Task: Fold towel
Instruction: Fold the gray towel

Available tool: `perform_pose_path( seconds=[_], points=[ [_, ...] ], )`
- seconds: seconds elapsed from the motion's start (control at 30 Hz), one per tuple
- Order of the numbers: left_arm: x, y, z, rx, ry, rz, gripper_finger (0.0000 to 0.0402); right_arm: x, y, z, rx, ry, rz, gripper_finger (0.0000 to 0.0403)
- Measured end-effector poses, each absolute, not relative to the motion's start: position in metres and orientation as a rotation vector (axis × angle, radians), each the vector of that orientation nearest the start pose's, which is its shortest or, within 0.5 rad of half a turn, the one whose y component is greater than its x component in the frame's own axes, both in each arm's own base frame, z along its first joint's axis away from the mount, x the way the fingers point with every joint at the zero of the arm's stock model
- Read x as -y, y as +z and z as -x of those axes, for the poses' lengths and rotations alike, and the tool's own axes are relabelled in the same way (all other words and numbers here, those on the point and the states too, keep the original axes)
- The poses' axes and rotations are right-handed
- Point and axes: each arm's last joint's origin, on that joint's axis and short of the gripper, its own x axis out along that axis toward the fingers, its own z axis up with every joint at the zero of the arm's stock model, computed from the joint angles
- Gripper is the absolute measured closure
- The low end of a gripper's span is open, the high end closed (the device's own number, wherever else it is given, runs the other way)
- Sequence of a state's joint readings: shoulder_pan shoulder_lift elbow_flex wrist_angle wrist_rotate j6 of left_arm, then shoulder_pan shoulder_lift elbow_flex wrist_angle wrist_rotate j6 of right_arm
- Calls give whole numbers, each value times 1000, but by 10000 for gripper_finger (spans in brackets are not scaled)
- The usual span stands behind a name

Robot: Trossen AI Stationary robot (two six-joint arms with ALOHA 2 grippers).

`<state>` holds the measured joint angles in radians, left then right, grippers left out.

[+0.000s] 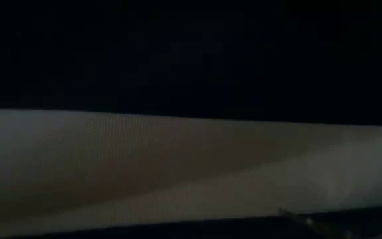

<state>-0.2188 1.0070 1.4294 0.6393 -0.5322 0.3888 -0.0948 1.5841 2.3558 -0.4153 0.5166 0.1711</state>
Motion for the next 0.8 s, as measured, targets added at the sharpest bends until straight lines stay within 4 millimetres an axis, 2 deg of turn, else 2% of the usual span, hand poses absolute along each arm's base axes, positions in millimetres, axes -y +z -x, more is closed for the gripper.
perform_pose_path(
  seconds=[0.13,0.3,0.5,0.8],
  points=[
    [10,561,-124,823,599,-6,401,46,613,-240,393,-629,-215,402],
    [6,552,-132,600,794,-84,401,71,597,-247,279,-729,-232,402],
    [-4,541,-142,344,1029,-174,401,119,567,-268,150,-780,-266,402],
    [-37,522,-149,101,1275,-247,401,193,530,-291,44,-869,-278,402]
  ],
)
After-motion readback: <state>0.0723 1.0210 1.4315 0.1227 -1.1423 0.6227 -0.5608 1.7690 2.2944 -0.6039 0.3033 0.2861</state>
